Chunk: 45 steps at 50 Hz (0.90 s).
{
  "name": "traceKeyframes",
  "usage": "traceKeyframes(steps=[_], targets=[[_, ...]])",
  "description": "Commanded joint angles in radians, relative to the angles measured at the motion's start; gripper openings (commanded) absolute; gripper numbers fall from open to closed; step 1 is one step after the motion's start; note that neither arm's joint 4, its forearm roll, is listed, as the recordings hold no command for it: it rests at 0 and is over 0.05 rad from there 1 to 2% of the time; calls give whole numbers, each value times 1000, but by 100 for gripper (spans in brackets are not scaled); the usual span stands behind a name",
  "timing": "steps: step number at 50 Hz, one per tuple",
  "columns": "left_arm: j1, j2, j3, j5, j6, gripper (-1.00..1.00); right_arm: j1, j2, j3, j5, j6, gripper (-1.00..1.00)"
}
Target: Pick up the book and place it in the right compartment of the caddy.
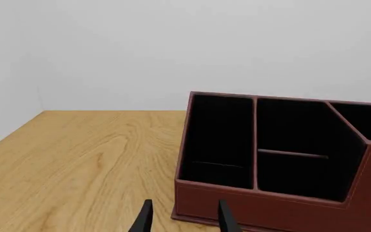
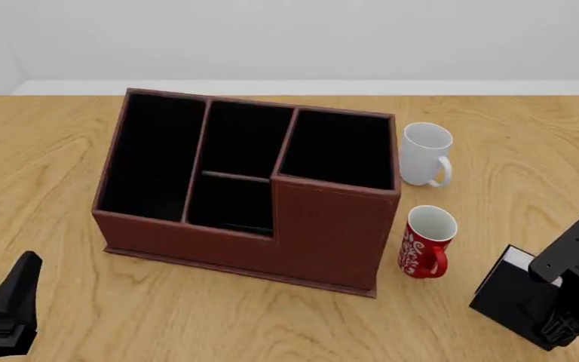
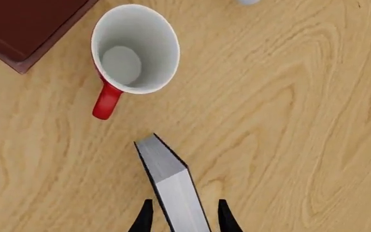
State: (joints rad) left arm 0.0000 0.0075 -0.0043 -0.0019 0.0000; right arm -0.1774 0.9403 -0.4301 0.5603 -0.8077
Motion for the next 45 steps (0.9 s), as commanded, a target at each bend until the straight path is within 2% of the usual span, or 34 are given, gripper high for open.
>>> traceKeyframes(steps=[1, 2, 6, 12, 13, 15, 19, 21, 34, 45], targets=[[0, 0, 0, 0, 0, 100, 69, 33, 73, -42, 51, -100], [0, 0, 0, 0, 0, 100, 110, 18, 82, -16, 92, -100], [0, 0, 0, 0, 0, 100, 107, 30, 87, -31, 84, -100], [0, 0, 0, 0, 0, 100, 157, 7, 94, -9, 123, -100], [0, 0, 0, 0, 0, 100, 179, -6, 94, 3, 146, -100], [0, 0, 0, 0, 0, 100, 178, -6, 100, 0, 140, -100], [0, 0, 0, 0, 0, 100, 222, -50, 111, 40, 172, -100], [0, 0, 0, 0, 0, 100, 250, -90, 104, 91, 200, -100], [0, 0, 0, 0, 0, 100, 194, -169, -5, 249, 151, -100], [0, 0, 0, 0, 0, 100, 201, -213, -65, 346, 157, -100]])
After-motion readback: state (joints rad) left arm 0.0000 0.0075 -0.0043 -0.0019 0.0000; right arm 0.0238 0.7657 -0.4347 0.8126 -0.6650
